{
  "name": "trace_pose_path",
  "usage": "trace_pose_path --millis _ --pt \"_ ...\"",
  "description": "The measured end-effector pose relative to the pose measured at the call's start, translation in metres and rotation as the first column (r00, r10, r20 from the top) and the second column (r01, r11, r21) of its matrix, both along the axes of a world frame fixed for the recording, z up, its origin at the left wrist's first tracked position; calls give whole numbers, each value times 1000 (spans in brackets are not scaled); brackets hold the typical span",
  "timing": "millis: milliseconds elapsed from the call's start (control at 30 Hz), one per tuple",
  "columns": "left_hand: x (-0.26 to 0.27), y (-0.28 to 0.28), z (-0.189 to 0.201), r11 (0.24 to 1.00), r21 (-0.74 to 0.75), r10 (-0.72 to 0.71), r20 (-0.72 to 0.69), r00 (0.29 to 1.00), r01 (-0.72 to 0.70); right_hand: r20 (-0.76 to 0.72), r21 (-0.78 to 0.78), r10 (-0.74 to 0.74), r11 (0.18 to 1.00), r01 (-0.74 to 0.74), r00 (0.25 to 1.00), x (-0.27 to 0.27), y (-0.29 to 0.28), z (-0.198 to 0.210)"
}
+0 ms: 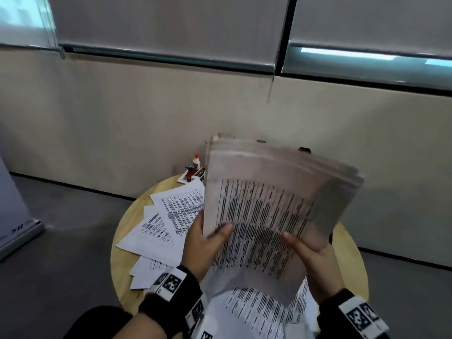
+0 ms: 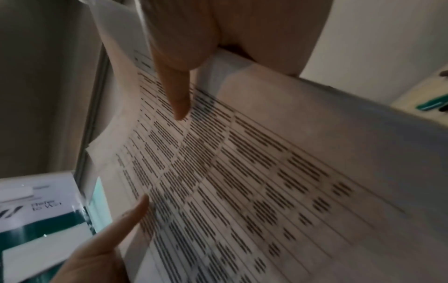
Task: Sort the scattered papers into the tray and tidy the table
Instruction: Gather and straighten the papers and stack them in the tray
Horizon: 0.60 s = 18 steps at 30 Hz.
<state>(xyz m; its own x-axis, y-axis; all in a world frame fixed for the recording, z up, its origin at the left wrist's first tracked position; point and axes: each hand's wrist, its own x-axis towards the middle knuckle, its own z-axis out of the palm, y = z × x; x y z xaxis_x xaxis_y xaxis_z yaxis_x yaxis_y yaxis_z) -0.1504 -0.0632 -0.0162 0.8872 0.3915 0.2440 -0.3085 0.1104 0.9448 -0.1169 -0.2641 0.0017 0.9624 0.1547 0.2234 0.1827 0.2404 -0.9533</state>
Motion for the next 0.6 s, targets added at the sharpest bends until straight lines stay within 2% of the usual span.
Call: trace_pose_path --millis 100,167,267,367,500,600 --pt "-1 -3 -13 1000 -9 9 -86 996 -9 -15 -71 8 997 -9 1000 -3 5 -10" --pt "2 -5 -17 999 -26 20 -107 994 -23 -53 -86 -45 995 40 998 -1 8 -15" --pt "8 -2 -9 998 -32 52 -70 996 -54 -46 -45 -75 996 73 996 1 9 -7" --pt "12 4 0 999 -37 23 -29 999 -24 31 -50 -32 998 33 999 3 5 5" --pt "13 9 -2 999 -33 -28 -52 998 26 55 -32 -21 999 23 998 6 -1 9" --pt "12 4 -2 1000 -26 -15 -63 998 13 52 -33 -67 997 69 996 3 -3 13"
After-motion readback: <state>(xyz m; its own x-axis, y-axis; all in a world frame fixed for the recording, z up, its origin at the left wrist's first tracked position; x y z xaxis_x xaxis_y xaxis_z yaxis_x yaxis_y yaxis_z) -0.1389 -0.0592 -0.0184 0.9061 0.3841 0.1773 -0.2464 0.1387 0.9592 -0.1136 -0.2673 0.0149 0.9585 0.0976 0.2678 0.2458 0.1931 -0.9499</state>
